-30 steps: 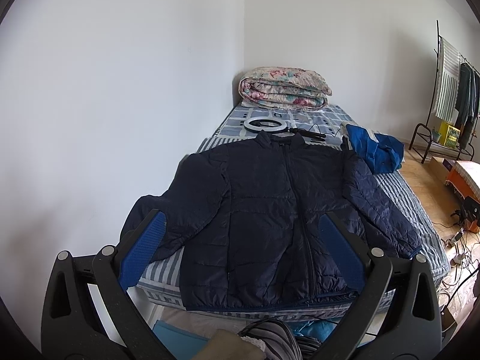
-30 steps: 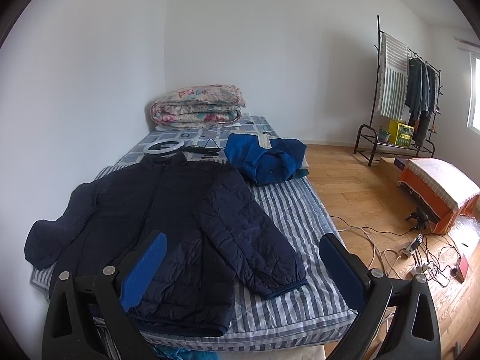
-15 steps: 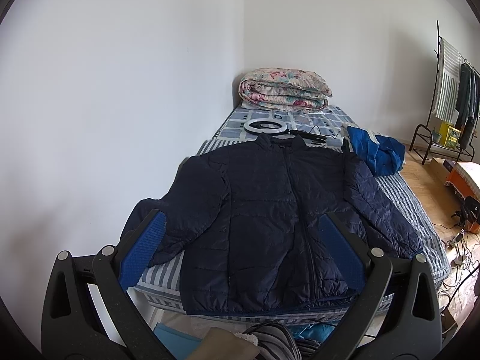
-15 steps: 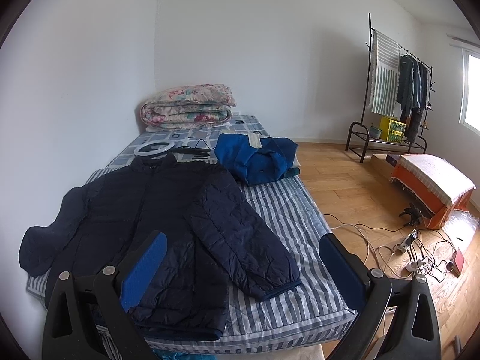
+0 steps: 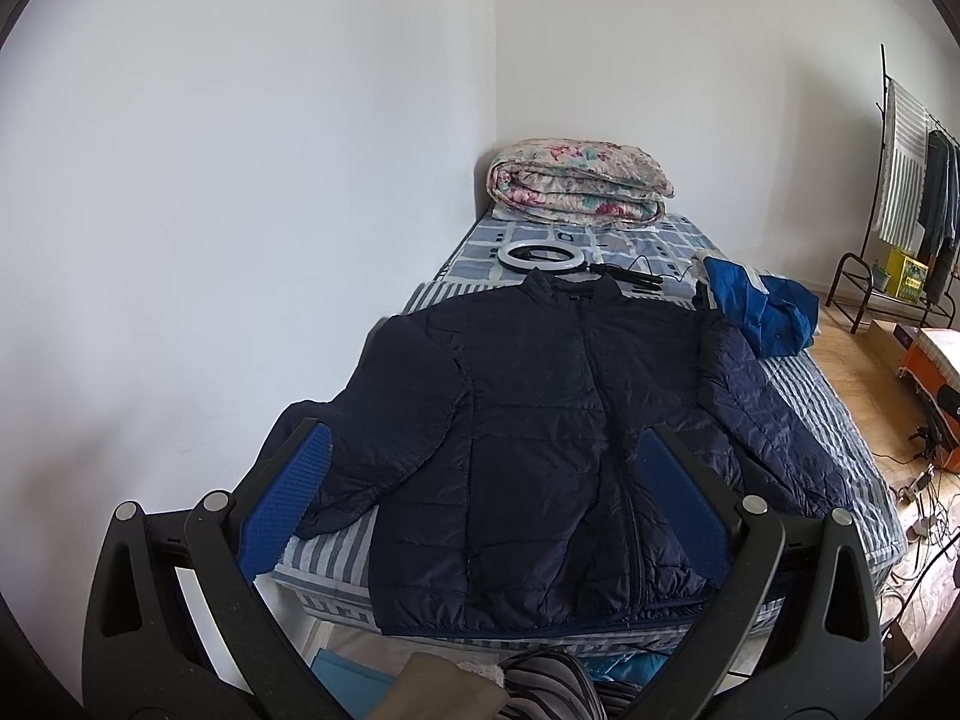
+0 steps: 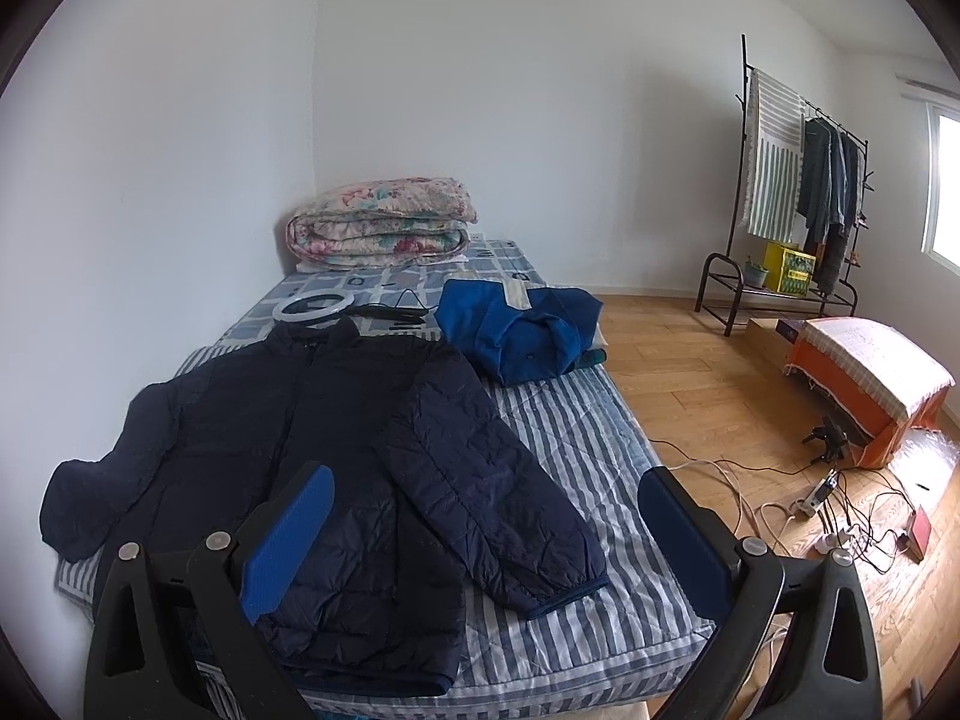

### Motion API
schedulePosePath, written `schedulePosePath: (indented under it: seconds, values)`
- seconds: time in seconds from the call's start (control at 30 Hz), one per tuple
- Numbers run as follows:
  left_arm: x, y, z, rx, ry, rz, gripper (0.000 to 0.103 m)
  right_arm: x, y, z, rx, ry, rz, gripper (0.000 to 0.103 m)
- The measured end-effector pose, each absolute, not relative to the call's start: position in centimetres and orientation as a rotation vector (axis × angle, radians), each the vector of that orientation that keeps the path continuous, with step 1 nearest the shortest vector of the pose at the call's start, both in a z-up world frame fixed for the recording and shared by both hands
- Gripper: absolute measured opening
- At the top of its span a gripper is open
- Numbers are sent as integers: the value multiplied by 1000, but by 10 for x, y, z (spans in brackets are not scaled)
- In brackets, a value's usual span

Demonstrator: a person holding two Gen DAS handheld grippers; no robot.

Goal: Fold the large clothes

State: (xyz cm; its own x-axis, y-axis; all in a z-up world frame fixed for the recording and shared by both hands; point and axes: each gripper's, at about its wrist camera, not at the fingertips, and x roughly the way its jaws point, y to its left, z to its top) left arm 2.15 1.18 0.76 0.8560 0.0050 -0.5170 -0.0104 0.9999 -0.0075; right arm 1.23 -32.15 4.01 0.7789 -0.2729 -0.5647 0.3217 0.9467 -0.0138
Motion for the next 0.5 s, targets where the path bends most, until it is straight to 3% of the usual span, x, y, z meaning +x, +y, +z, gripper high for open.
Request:
schedulePosePath:
  seconds: [0.5]
  values:
    - [22,29,6,-17,551,36,103,39,-289,40,43,583,-246,102]
